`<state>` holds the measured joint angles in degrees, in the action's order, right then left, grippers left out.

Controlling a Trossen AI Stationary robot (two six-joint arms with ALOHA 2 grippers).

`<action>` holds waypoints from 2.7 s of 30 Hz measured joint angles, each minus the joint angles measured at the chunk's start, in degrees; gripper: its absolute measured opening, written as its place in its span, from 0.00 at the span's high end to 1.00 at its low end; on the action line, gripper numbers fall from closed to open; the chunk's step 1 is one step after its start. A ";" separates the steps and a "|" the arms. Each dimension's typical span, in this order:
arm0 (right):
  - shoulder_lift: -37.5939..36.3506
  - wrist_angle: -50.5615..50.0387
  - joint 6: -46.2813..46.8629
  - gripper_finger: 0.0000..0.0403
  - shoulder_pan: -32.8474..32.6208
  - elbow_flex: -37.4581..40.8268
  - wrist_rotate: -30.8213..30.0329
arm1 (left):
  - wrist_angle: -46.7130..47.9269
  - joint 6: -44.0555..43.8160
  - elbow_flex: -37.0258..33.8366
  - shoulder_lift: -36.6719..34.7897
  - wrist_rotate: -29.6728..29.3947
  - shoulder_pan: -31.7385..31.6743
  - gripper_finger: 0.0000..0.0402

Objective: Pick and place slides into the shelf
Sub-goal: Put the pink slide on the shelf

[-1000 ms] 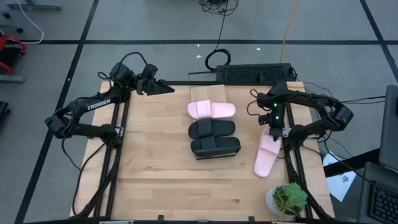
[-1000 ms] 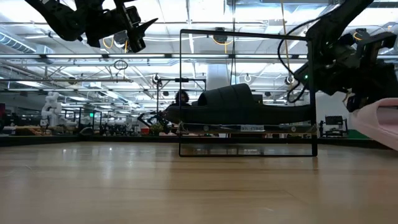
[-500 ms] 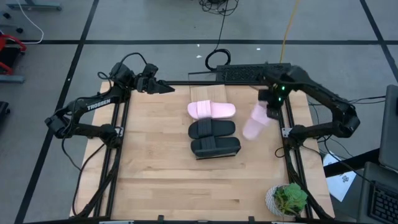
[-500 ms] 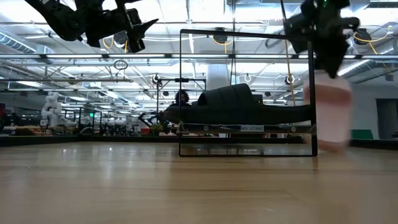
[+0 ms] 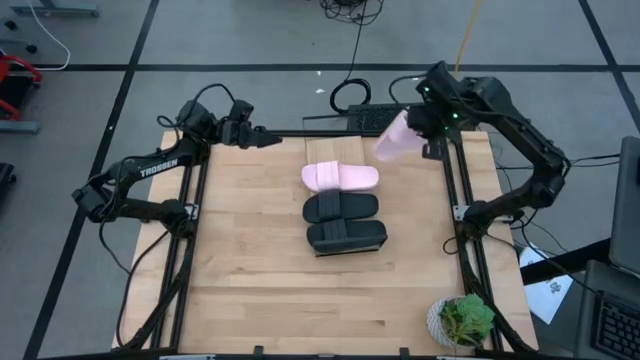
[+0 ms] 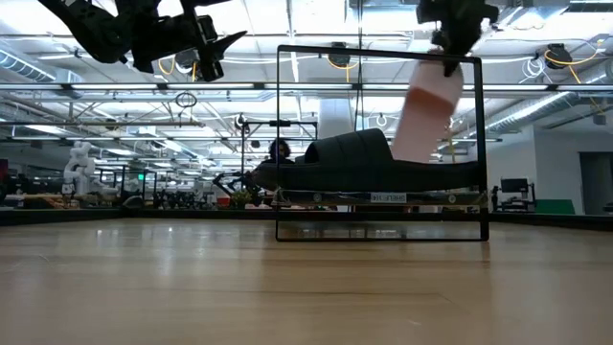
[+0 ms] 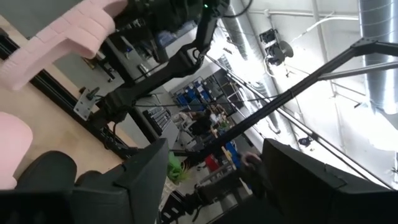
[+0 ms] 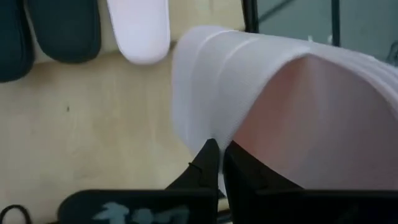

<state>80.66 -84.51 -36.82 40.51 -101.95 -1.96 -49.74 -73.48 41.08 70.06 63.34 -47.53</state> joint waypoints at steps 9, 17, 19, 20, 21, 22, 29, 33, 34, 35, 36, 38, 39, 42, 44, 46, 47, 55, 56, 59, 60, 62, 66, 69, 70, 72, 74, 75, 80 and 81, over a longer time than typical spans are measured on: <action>6.14 1.23 -5.34 1.00 -7.97 -6.53 -6.17 | 0.00 1.67 0.00 -0.01 -2.76 0.01 0.35; 8.31 6.74 -18.72 1.00 -13.98 -6.98 -28.45 | 0.01 2.69 0.00 0.00 -2.97 0.01 0.35; 8.23 8.16 -21.29 1.00 -14.35 -6.98 -33.06 | 0.04 2.72 0.00 0.01 -2.98 0.01 0.35; 8.18 8.91 -22.54 1.00 -14.60 -7.01 -34.93 | 0.03 2.75 0.00 0.00 -3.00 0.01 0.35; 8.17 9.46 -23.37 1.00 -14.92 -7.04 -36.14 | 0.04 2.74 0.00 -0.02 -3.03 0.01 0.35; 8.20 9.87 -24.08 1.00 -15.24 -7.04 -37.03 | 0.04 2.74 0.00 -0.02 -3.07 0.01 0.35; 8.22 11.32 -29.79 1.00 -19.76 -6.91 -37.38 | 0.04 2.77 0.00 -0.02 -3.40 0.01 0.35; 8.22 13.34 -37.58 1.00 -22.97 -6.08 -39.75 | 0.04 3.01 0.00 0.01 -3.40 0.01 0.35; 8.24 13.36 -39.01 1.00 -23.55 -6.06 -39.93 | 0.04 3.33 0.00 -0.01 -3.40 0.01 0.35; 8.24 13.61 -39.16 1.00 -23.94 -6.06 -39.85 | 0.04 3.59 0.00 -0.01 -3.41 0.01 0.35; 8.22 14.15 -39.36 1.00 -24.29 -6.06 -39.96 | 0.03 3.82 0.01 -0.02 -3.42 0.01 0.35; 8.52 14.55 -40.49 1.00 -24.96 -6.06 -40.04 | 0.04 3.96 0.02 -0.01 -3.44 0.03 0.35; 8.72 14.54 -41.31 1.00 -25.22 -6.06 -40.05 | 0.04 3.91 0.00 0.00 -3.44 0.03 0.35; 9.38 14.54 -42.54 1.00 -25.47 -6.04 -40.04 | 0.04 3.31 0.00 -0.02 -3.44 0.03 0.35; 9.79 14.62 -43.76 1.00 -25.46 -6.04 -40.07 | 0.02 3.30 0.00 0.01 -3.44 0.03 0.35; 10.05 14.41 -45.01 1.00 -25.44 -6.04 -40.23 | 0.02 3.28 0.00 0.01 -3.44 0.03 0.35; 10.14 14.48 -45.44 1.00 -25.42 -6.04 -40.30 | 0.02 3.30 0.00 0.01 -3.44 0.03 0.35; 10.06 14.76 -44.90 1.00 -25.37 -6.04 -40.02 | -0.02 5.60 0.00 0.00 -4.25 0.03 0.35; 10.05 14.87 -44.77 1.00 -25.37 -6.04 -40.04 | -0.02 5.70 0.00 0.01 -4.83 0.03 0.35; 10.03 15.30 -43.72 1.00 -25.37 -6.04 -40.05 | -0.02 6.92 0.00 -0.02 -7.26 0.10 0.35; 10.03 15.37 -43.62 1.00 -25.36 -6.04 -40.04 | -0.02 7.53 0.00 -0.02 -8.42 0.29 0.35; 10.03 15.35 -43.56 1.00 -25.35 -6.04 -40.10 | -0.02 8.88 0.00 -0.01 -11.19 0.74 0.35; 10.03 15.86 -43.40 1.00 -25.35 -6.04 -40.22 | -0.02 12.22 0.01 0.01 -15.50 2.41 0.35; 10.03 16.44 -43.38 1.00 -25.35 -6.04 -40.24 | 0.00 14.62 0.01 0.01 -17.27 4.48 0.35; 10.03 16.61 -43.39 1.00 -25.35 -6.04 -40.24 | -0.02 15.55 0.00 0.01 -17.90 5.32 0.35; 10.03 16.88 -43.38 1.00 -25.35 -6.04 -40.24 | 0.00 17.69 0.00 0.00 -19.73 7.01 0.35; 10.03 17.03 -43.38 1.00 -25.35 -6.04 -40.30 | 0.00 20.29 0.00 -0.02 -22.28 8.72 0.35; 10.03 17.03 -43.38 1.00 -25.35 -6.04 -40.51 | 0.00 21.66 0.00 -0.01 -23.86 9.57 0.35; 10.03 17.06 -43.13 1.00 -25.35 -6.04 -41.61 | 0.18 31.50 0.01 -0.01 -34.11 14.47 0.35; 10.03 17.07 -42.93 1.00 -25.33 -6.04 -41.59 | 0.17 33.90 0.00 0.00 -36.53 15.58 0.35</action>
<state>90.70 -67.44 -79.75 15.18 -107.98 -43.55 -49.56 -39.58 41.08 70.06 26.81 -31.95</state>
